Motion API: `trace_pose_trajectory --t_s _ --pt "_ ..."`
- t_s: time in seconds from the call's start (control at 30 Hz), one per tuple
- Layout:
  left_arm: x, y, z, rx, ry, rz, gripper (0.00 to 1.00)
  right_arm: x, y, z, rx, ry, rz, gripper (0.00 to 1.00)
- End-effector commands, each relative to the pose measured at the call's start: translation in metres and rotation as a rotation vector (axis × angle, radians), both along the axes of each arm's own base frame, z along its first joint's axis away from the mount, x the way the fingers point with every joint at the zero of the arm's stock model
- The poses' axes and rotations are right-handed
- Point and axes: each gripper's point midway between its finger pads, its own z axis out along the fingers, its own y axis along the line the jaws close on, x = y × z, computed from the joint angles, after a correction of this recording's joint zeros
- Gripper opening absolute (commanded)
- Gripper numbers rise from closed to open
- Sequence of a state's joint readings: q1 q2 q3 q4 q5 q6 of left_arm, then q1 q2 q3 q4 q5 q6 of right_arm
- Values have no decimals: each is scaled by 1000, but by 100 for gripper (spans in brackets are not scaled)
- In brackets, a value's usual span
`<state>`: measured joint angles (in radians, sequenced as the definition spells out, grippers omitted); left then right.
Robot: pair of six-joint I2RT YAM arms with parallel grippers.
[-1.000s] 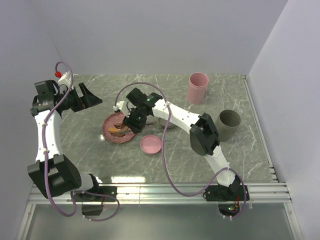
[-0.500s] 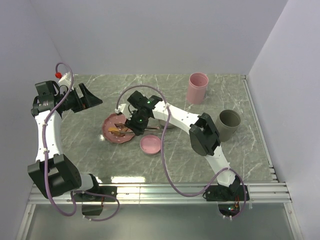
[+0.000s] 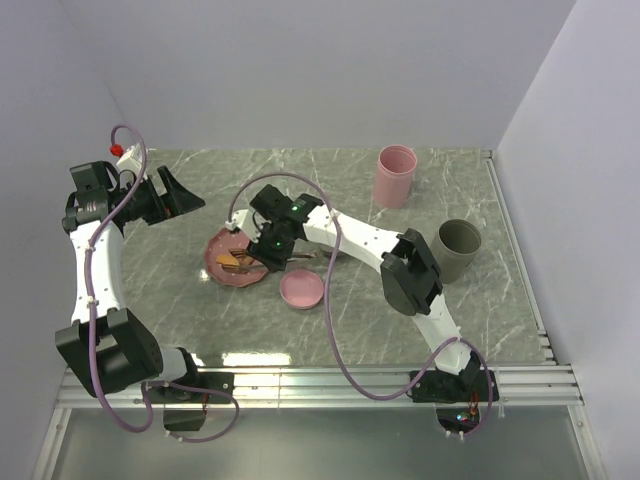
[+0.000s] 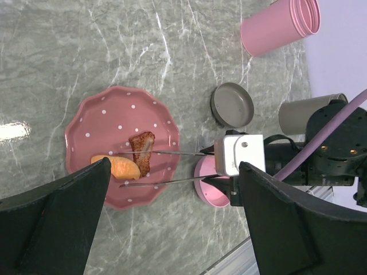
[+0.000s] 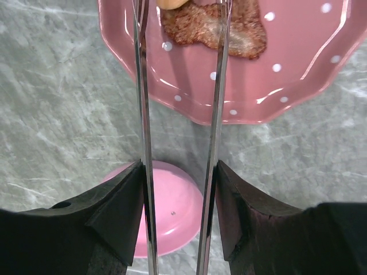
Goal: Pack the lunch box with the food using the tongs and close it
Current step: Pick up the food using the clamp
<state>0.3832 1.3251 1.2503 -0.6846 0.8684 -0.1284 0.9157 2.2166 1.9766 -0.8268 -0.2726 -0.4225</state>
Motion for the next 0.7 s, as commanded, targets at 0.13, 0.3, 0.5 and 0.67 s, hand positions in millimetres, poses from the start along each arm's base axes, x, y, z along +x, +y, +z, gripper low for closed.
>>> trace_pose_trajectory --t_s 0.13,0.3,0.5,0.67 --pt "0 -1 13 -1 -60 -14 99 11 16 52 70 -106 -26 56" --pt "0 0 12 3 -61 -14 99 9 17 50 51 -97 -20 56" --pt "-1 1 12 2 -62 -14 99 4 18 43 38 -76 -6 58" --pt "-2 2 10 1 -60 -13 99 4 18 32 10 -76 -2 59"
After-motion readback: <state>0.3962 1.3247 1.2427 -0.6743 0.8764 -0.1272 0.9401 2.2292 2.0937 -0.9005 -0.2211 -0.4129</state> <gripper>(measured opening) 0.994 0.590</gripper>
